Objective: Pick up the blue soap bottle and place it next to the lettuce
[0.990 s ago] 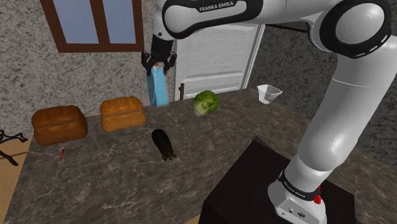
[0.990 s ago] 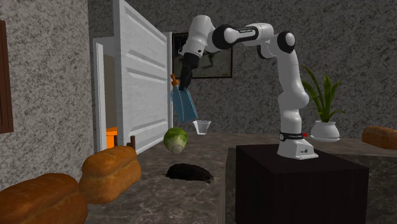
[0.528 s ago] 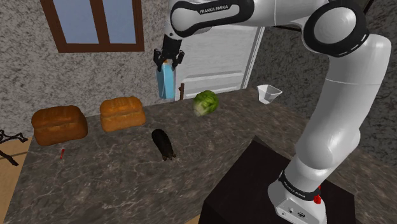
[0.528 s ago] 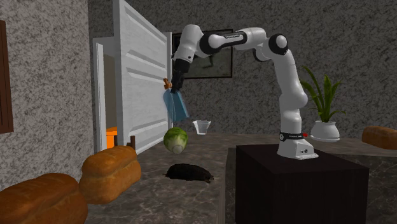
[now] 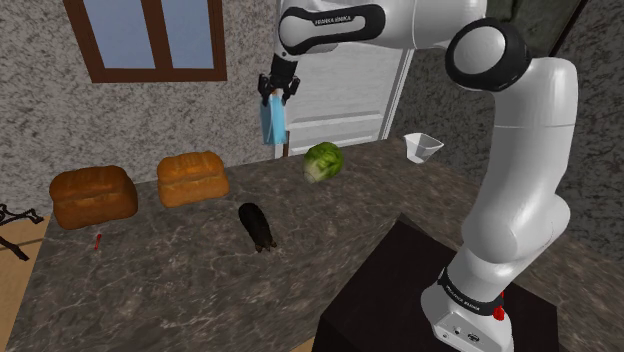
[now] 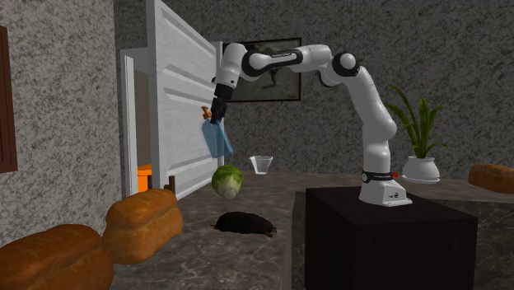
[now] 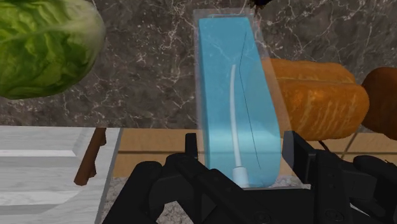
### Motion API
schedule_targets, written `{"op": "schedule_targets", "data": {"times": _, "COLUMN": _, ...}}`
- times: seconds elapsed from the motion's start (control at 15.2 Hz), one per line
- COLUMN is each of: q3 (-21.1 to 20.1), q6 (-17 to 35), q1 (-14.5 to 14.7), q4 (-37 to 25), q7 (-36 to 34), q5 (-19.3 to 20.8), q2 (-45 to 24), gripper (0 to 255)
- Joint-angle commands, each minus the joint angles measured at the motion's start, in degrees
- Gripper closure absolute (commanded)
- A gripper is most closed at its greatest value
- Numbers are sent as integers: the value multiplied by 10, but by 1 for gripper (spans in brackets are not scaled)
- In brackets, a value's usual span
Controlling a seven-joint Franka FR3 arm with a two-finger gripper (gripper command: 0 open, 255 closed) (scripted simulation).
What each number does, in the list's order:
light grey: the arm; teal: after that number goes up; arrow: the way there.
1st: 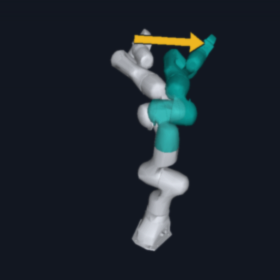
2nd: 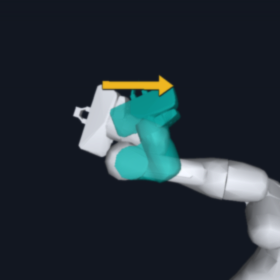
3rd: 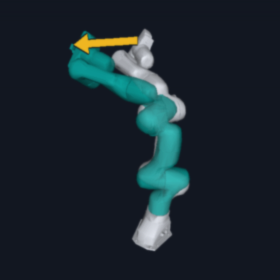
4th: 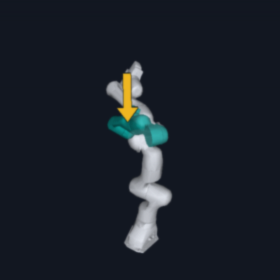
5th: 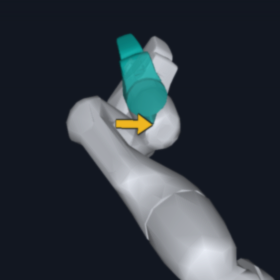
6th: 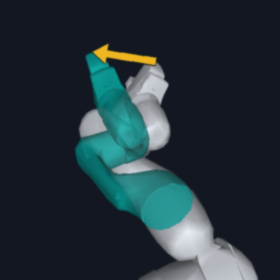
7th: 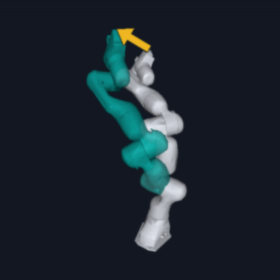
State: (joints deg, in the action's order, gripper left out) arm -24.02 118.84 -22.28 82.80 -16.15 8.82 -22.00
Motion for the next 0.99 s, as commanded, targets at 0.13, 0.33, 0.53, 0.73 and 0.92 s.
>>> {"op": "schedule_targets", "data": {"times": 0.13, "q3": 12, "q6": -25, "q1": -11, "q4": -81, "q7": 36, "q5": 6, "q2": -58, "gripper": 255}}
{"op": "schedule_targets", "data": {"times": 0.33, "q3": 22, "q6": -51, "q1": -16, "q4": -160, "q7": 64, "q5": 11, "q2": -111, "gripper": 255}}
{"op": "schedule_targets", "data": {"times": 0.53, "q3": 31, "q6": -91, "q1": -15, "q4": -266, "q7": 93, "q5": 17, "q2": -178, "gripper": 255}}
{"op": "schedule_targets", "data": {"times": 0.73, "q3": 43, "q6": -156, "q1": 1, "q4": -425, "q7": 121, "q5": 25, "q2": -270, "gripper": 255}}
{"op": "schedule_targets", "data": {"times": 0.92, "q3": 41, "q6": -117, "q1": -11, "q4": -367, "q7": 119, "q5": 23, "q2": -251, "gripper": 255}}
